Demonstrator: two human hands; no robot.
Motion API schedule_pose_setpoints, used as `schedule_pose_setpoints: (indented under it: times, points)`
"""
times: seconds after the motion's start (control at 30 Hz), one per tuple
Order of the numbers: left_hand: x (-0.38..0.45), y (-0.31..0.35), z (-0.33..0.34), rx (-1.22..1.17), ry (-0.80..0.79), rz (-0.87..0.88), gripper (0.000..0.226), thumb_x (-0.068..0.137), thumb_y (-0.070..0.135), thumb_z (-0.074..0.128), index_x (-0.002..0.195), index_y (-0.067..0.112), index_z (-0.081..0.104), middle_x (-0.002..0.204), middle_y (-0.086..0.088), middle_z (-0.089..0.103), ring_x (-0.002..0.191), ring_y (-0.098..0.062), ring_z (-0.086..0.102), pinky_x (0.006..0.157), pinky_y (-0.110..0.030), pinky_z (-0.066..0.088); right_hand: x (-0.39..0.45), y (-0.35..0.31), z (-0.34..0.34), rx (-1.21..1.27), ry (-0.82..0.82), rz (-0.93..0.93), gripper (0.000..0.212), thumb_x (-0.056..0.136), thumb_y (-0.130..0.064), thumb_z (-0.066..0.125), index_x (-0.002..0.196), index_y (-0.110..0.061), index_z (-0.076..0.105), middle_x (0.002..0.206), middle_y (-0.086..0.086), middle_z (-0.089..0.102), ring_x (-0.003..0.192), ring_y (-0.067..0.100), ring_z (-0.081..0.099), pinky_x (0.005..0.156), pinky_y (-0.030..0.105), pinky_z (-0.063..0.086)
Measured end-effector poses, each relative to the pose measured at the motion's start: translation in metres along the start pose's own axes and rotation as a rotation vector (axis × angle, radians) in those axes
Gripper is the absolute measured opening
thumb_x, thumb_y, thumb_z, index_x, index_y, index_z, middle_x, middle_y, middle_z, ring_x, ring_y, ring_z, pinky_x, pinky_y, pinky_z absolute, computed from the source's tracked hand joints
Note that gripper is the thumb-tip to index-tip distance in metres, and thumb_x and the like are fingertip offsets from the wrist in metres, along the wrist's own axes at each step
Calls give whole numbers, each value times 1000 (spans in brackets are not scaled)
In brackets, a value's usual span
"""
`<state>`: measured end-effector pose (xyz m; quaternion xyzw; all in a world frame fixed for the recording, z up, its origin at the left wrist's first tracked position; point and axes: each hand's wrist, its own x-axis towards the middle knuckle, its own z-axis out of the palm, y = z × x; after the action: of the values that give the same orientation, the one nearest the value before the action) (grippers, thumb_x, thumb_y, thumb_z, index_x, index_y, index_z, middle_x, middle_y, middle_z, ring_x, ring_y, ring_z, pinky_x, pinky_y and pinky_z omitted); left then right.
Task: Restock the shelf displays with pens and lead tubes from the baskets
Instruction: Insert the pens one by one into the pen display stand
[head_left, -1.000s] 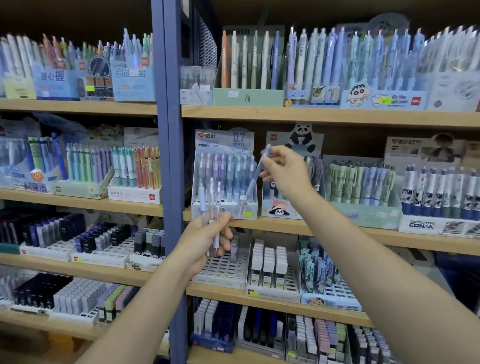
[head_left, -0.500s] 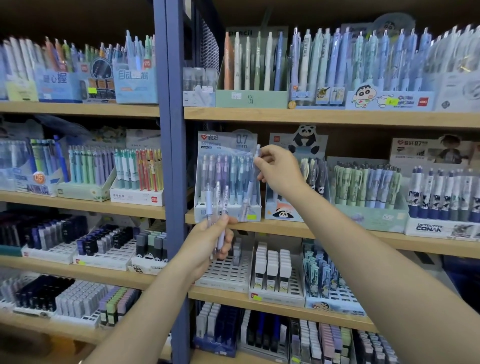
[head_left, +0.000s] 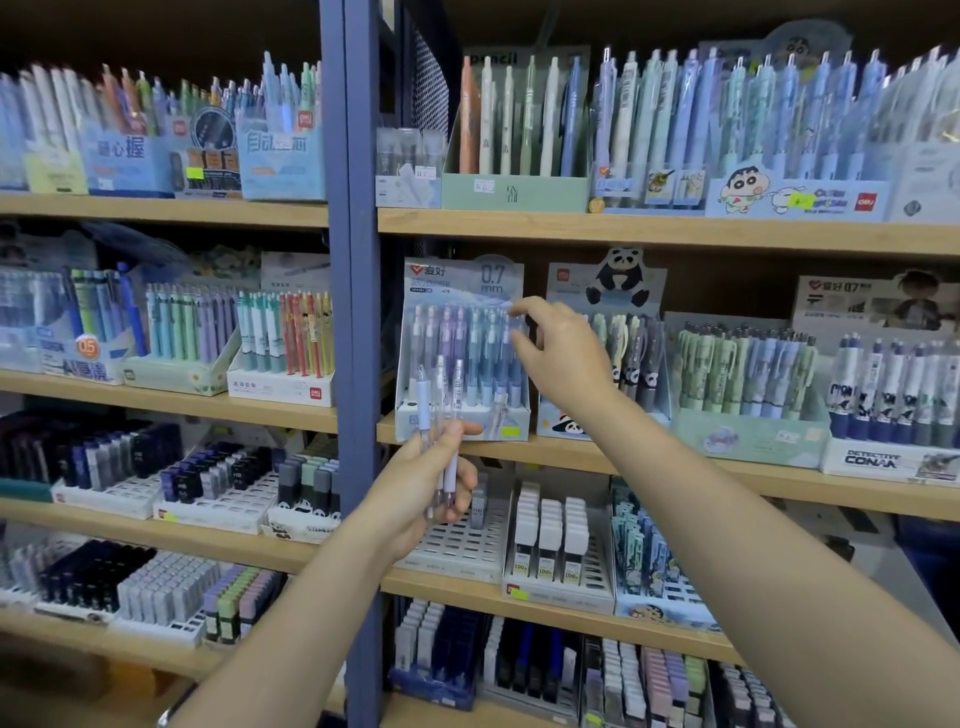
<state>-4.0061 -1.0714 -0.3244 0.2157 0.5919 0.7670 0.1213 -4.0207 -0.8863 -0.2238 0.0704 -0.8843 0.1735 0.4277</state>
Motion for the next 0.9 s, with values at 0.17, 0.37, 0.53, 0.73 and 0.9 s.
schedule_pose_setpoints:
  times: [0.17,0.37,0.53,0.73,0.9]
  points:
    - [3,0,4,1,-3,15,30,100,42,53,122,25,65,65,-4,57,48,-15,47,42,-22,33,-9,-1,-4,144,35,27,20,101,-25,53,118,-20,62,70,-11,47,62,6,47,65,30,39]
    - [7,-2,10,-12,-27,52,36,90,39,64,123,25,69,64,-2,54,46,-10,40,40,-19,22,-32,-18,-12,529,-275,210,25,97,-35,64,92,-12,71,67,4,65,46,9,51,51,26,44]
    - [3,-3,7,-61,-32,19,35,100,35,55,127,15,65,71,-7,63,45,-11,44,37,-18,25,-38,-18,-7,708,-375,317,28,98,-24,64,92,3,66,69,5,62,51,14,54,46,26,43]
    - [-6,-4,-7,-64,48,17,38,90,33,65,118,8,67,75,-5,66,41,-8,43,35,-17,20,-34,-22,-8,1019,-325,491,17,100,-17,60,105,-4,69,81,6,56,60,14,57,54,24,52]
    - [-3,-5,-10,-84,205,46,30,89,24,72,118,15,69,71,-2,67,37,-7,36,34,-17,22,-33,-33,-1,959,-268,499,22,96,-18,67,98,4,70,85,11,65,67,16,65,70,32,61]
